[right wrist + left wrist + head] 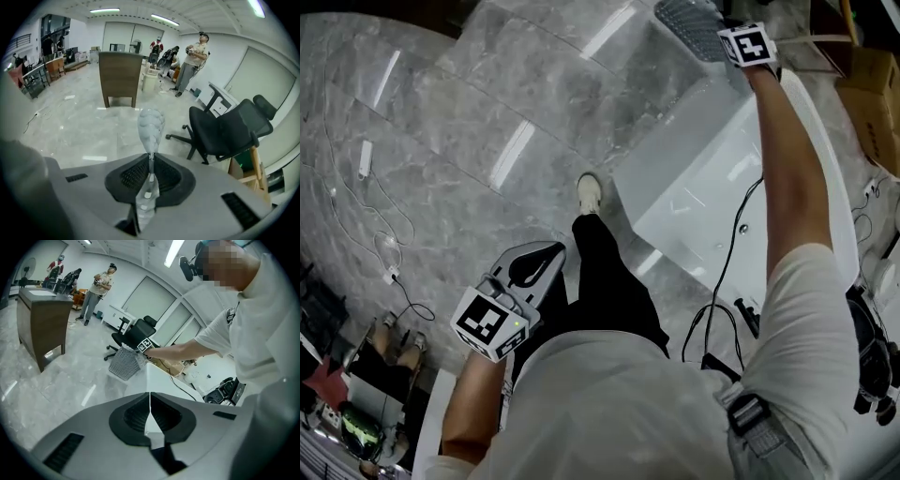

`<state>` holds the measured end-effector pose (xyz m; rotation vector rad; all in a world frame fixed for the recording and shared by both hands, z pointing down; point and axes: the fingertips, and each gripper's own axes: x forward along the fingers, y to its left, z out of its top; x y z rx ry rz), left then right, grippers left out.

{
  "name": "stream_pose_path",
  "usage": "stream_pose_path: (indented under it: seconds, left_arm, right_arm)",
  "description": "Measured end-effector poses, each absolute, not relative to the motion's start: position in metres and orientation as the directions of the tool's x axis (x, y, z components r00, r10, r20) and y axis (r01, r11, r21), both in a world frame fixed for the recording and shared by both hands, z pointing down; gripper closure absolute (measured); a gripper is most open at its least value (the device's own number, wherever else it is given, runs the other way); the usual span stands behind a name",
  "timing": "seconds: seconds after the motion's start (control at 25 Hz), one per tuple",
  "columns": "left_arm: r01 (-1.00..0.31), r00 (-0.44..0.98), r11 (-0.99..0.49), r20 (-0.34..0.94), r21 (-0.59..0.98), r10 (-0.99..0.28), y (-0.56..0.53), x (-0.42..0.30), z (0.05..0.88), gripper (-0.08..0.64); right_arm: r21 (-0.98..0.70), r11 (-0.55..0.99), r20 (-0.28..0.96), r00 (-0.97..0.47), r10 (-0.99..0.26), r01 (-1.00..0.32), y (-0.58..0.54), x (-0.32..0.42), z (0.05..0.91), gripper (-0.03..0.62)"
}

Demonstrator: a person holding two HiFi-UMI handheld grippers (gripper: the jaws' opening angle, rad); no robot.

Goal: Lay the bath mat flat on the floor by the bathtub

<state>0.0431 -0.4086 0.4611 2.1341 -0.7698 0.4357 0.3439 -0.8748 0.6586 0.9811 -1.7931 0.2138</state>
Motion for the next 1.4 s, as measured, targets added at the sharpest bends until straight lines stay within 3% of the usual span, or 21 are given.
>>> stream_pose_path:
  seconds: [0.28,0.52,0.92,1.4]
  left_arm:
    - [-0.644,0.765,-0.438,0.541,0.627,-0.35,-0.398,0.049,0.506,0.54]
    - [-0.652,0.758,-0.399,0.557,0.645,-0.338,-0.378,0.048,0.552,0.54]
    - [-0.664,0.746,-0.343,0.563,0.664,-0.355,-0.351,0.04,0.578,0.54]
    - [-0.66,0.745,-0.308,0.544,0.686,-0.386,-0.314,-0.001,0.593,0.54]
  right_arm:
    - [0.105,0.709,0.944,-0.155,-0.292,-0.698,-0.754,0.276,0.85,0.551]
    - [-0.019,0.74,0.969,-0.193,-0.151,-0.672,-0.662,0.211,0.954,0.549]
    - [-0.19,0.619,0.95,-0.301,-0.079,-0.762,-0.587,0.153,1.014,0.546]
    - [-0.24,0.592,0.948,-0.317,-0.028,-0.769,-0.555,0.097,1.033,0.518]
